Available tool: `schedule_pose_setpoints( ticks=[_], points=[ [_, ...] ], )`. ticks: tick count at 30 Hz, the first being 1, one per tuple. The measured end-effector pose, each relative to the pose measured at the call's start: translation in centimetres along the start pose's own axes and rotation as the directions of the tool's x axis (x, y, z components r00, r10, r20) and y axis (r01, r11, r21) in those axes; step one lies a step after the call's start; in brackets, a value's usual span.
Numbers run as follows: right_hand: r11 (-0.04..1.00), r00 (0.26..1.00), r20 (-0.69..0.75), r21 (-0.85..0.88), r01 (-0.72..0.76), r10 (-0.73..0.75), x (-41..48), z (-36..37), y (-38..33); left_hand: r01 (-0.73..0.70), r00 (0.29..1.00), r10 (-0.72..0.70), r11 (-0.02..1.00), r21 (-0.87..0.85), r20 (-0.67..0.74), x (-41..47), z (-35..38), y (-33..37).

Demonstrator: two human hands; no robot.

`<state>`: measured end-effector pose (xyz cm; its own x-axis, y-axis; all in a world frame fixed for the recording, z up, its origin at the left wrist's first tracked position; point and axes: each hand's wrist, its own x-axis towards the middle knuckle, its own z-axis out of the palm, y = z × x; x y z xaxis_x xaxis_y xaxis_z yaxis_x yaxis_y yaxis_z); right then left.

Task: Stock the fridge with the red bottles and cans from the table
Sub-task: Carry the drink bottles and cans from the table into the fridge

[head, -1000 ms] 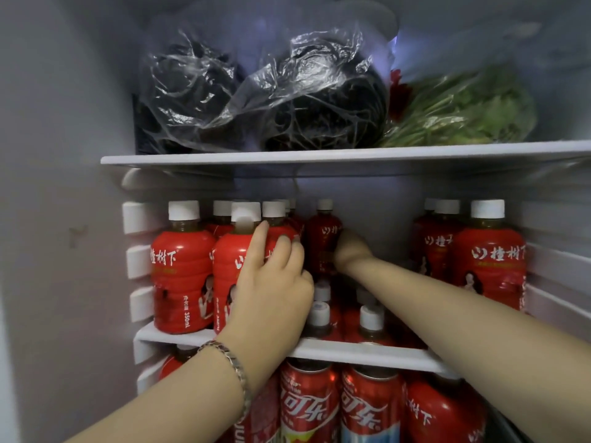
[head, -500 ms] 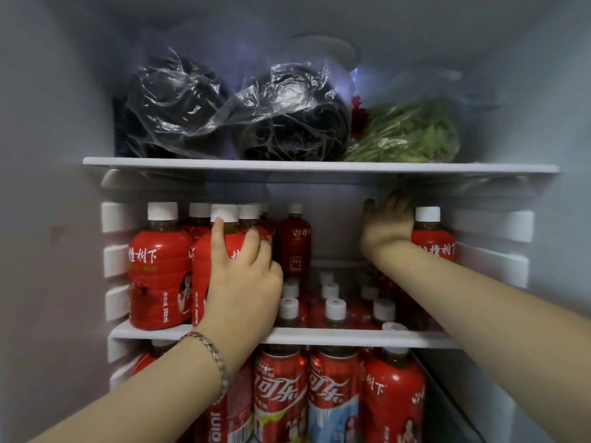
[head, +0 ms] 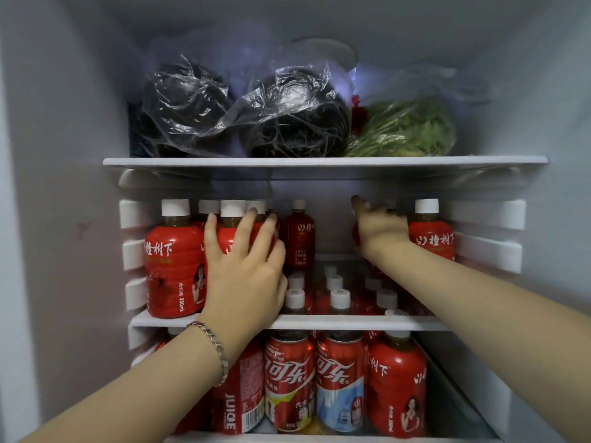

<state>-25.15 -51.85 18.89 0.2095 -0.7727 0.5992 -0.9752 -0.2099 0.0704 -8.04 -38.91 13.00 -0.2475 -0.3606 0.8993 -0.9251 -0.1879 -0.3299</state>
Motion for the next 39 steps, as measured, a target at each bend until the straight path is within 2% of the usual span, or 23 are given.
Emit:
schedule_pose_setpoints(
  ticks=[3, 5, 6, 7, 8, 9, 10, 12, 14, 17, 21, 25, 29, 30, 34, 37, 39],
  points=[
    [0.988, 0.991, -0.034, 0.073, 0.134, -0.132, -1.3, 0.1, -0.7, 0.056, 0.998, -0.056, 0.997, -0.052, -0.006, -0.8, -0.2, -0.1],
    [0.943, 0.994, -0.073, 0.319, 0.099, -0.079, -2.2, 0.1, -1.3, 0.090, 0.996, -0.092, 0.991, -0.095, -0.015, -1.3, -0.1, -0.1],
    [0.856, 0.998, -0.057, 0.515, 0.036, -0.008, -2.3, -0.1, -1.8, 0.116, 0.993, -0.120, 0.986, -0.117, -0.025, -1.5, -0.1, -0.1],
    [0.724, 0.998, -0.026, 0.689, -0.018, 0.050, -2.1, -0.3, -2.4, 0.141, 0.988, -0.147, 0.981, -0.133, -0.037, -1.6, 0.0, -0.1],
    [0.612, 0.998, 0.005, 0.790, -0.042, 0.062, -1.8, -0.4, -3.0, 0.157, 0.985, -0.165, 0.977, -0.142, -0.045, -1.6, 0.0, -0.1],
    [0.562, 1.000, 0.018, 0.827, -0.025, 0.017, -1.6, -0.5, -3.8, 0.166, 0.983, -0.175, 0.975, -0.148, -0.050, -1.6, 0.1, -0.1],
    [0.577, 0.997, 0.018, 0.816, 0.028, -0.075, -1.4, -0.6, -4.6, 0.166, 0.983, -0.176, 0.974, -0.152, -0.052, -1.6, 0.1, -0.1],
    [0.694, 0.971, 0.028, 0.704, 0.150, -0.238, -1.1, -0.3, -6.0, 0.163, 0.984, -0.172, 0.974, -0.159, -0.044, -1.4, 0.0, -0.1],
    [0.781, 0.958, 0.075, 0.597, 0.180, -0.278, -0.8, 0.6, -6.7, 0.159, 0.986, -0.166, 0.975, -0.155, -0.033, -1.5, -0.1, -0.2],
    [0.832, 0.959, 0.191, 0.550, 0.072, -0.209, -0.7, 2.2, -7.1, 0.147, 0.987, -0.154, 0.976, -0.158, -0.034, -1.8, 0.0, -0.4],
    [0.733, 0.939, 0.298, 0.676, -0.079, -0.173, 0.0, 2.6, -7.0, 0.152, 0.987, -0.159, 0.978, -0.141, -0.040, -1.8, 0.2, -0.3],
    [0.718, 0.953, 0.291, 0.682, -0.140, -0.090, 0.5, 2.5, -7.3, 0.149, 0.987, -0.154, 0.982, -0.119, -0.040, -1.8, 0.2, -0.3],
    [0.672, 0.951, 0.294, 0.723, -0.158, -0.093, 0.2, 3.1, -7.2, 0.151, 0.986, -0.157, 0.983, -0.108, -0.050, -1.8, 0.2, -0.2],
    [0.685, 0.952, 0.291, 0.714, -0.148, -0.097, 0.1, 3.1, -7.2, 0.149, 0.987, -0.155, 0.983, -0.106, -0.052, -1.7, 0.2, -0.2],
    [0.850, 0.946, 0.308, 0.521, -0.078, -0.102, -1.2, 3.0, -7.3, 0.140, 0.989, -0.144, 0.986, -0.091, -0.031, -1.6, 0.1, -0.3],
    [0.856, 0.968, 0.224, 0.517, -0.016, -0.117, -0.9, 2.2, -5.8, 0.137, 0.990, -0.138, 0.988, -0.073, -0.013, -1.7, 0.0, -0.3],
    [0.878, 0.998, 0.063, 0.478, -0.033, 0.004, 0.4, 2.0, -4.2, 0.134, 0.991, -0.134, 0.988, -0.074, -0.005, -1.7, -0.1, -0.3]
  ],
)
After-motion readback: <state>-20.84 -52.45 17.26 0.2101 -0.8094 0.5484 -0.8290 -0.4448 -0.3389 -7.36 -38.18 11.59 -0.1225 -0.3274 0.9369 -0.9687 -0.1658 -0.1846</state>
